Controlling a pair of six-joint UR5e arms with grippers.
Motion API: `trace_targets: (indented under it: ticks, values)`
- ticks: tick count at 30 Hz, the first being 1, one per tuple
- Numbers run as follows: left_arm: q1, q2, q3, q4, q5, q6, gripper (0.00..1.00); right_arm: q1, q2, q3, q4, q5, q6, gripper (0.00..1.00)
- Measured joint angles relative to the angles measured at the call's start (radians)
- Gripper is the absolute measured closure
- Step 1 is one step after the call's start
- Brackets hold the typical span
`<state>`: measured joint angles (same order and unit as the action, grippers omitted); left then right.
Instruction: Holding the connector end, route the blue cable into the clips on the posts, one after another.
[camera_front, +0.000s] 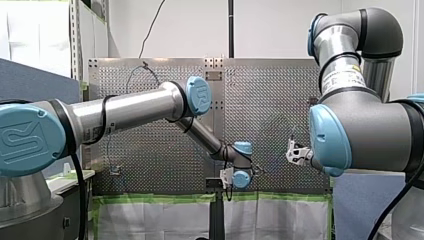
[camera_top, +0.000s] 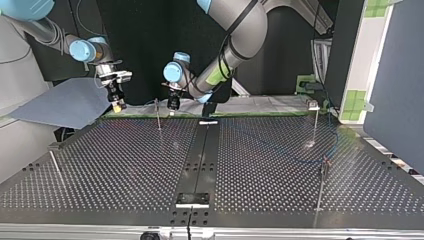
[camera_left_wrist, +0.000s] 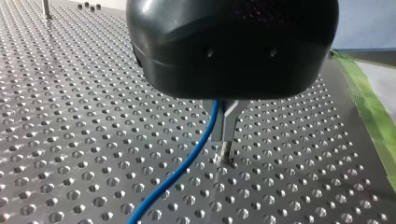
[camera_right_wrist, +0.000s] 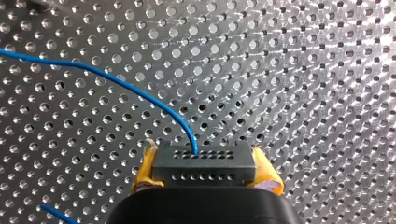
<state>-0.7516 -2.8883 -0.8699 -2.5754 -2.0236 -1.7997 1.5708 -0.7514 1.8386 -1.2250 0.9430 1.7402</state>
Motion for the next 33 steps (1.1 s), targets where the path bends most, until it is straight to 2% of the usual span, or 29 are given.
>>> trace_targets:
  ticks: [5, 9, 18, 27, 33]
  values:
    - [-0.001, -0.021, 0.007, 0.001, 0.031, -0.014, 1.0, -0.002, 0.043, -0.011, -0.014, 0.001, -0.008, 1.0]
    - [0.003, -0.052, 0.036, -0.002, 0.045, -0.034, 1.0, -0.005, 0.065, -0.021, -0.014, 0.001, -0.011, 1.0]
    - [0.014, -0.062, 0.111, -0.011, 0.048, -0.065, 1.0, -0.012, 0.074, -0.05, -0.014, 0.002, 0.002, 1.0]
    - [0.036, -0.067, 0.117, -0.024, 0.057, -0.067, 1.0, -0.015, 0.087, -0.085, -0.013, 0.01, 0.017, 1.0]
    - [0.052, -0.079, 0.117, -0.041, 0.08, -0.068, 1.0, -0.02, 0.126, -0.114, -0.01, 0.012, 0.014, 1.0]
